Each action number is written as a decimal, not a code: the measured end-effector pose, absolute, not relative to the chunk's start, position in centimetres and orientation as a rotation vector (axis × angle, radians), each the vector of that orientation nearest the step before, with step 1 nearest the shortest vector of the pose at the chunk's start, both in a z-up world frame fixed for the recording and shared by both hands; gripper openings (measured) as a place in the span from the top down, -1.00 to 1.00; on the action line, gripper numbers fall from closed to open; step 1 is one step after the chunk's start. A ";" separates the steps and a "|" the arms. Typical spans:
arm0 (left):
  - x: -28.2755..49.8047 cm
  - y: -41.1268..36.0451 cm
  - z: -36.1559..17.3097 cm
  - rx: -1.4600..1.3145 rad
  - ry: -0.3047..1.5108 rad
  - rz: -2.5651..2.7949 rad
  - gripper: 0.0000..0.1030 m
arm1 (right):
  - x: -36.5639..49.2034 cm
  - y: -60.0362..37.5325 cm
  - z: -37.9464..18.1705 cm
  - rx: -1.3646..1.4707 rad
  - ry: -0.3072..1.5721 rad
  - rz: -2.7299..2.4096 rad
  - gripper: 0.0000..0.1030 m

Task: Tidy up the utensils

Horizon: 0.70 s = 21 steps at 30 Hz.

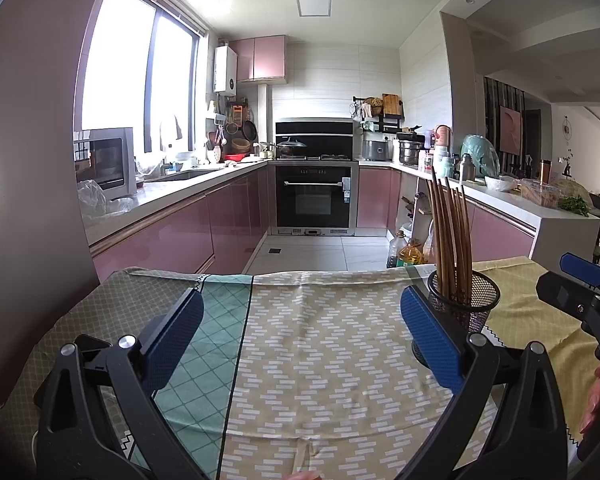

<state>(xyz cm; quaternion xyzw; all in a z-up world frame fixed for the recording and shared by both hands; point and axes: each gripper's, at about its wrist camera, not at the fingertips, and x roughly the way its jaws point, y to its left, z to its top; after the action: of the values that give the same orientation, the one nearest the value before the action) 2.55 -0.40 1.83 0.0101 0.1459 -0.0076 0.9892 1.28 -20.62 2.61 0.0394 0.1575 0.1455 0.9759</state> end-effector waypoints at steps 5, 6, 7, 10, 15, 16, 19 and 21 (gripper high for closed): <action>2.5 -0.4 1.8 0.020 0.292 -0.017 -0.89 | 1.3 -20.6 2.6 0.079 0.317 0.293 -0.87; 2.5 -0.4 1.8 0.021 0.292 -0.018 -0.89 | 1.3 -20.6 2.6 0.079 0.317 0.293 -0.87; 2.5 -0.4 1.8 0.020 0.293 -0.019 -0.89 | 1.2 -20.6 2.6 0.080 0.317 0.293 -0.87; 2.5 -0.4 1.8 0.019 0.292 -0.018 -0.89 | 1.2 -20.6 2.6 0.079 0.316 0.293 -0.87; 2.5 -0.4 1.8 0.020 0.293 -0.017 -0.89 | 1.2 -20.6 2.6 0.079 0.317 0.293 -0.87; 2.5 -0.5 1.8 0.019 0.293 -0.018 -0.89 | 1.2 -20.6 2.6 0.078 0.316 0.293 -0.87; 2.5 -0.5 1.8 0.019 0.292 -0.017 -0.89 | 1.2 -20.6 2.6 0.080 0.317 0.294 -0.87; 2.5 -0.5 1.8 0.019 0.292 -0.017 -0.89 | 1.2 -20.6 2.6 0.081 0.318 0.294 -0.87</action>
<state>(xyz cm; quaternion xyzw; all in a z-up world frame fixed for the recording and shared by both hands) 2.48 -0.46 1.81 0.0096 0.1456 -0.0086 0.9893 1.24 -20.61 2.60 0.0403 0.1576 0.1459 0.9758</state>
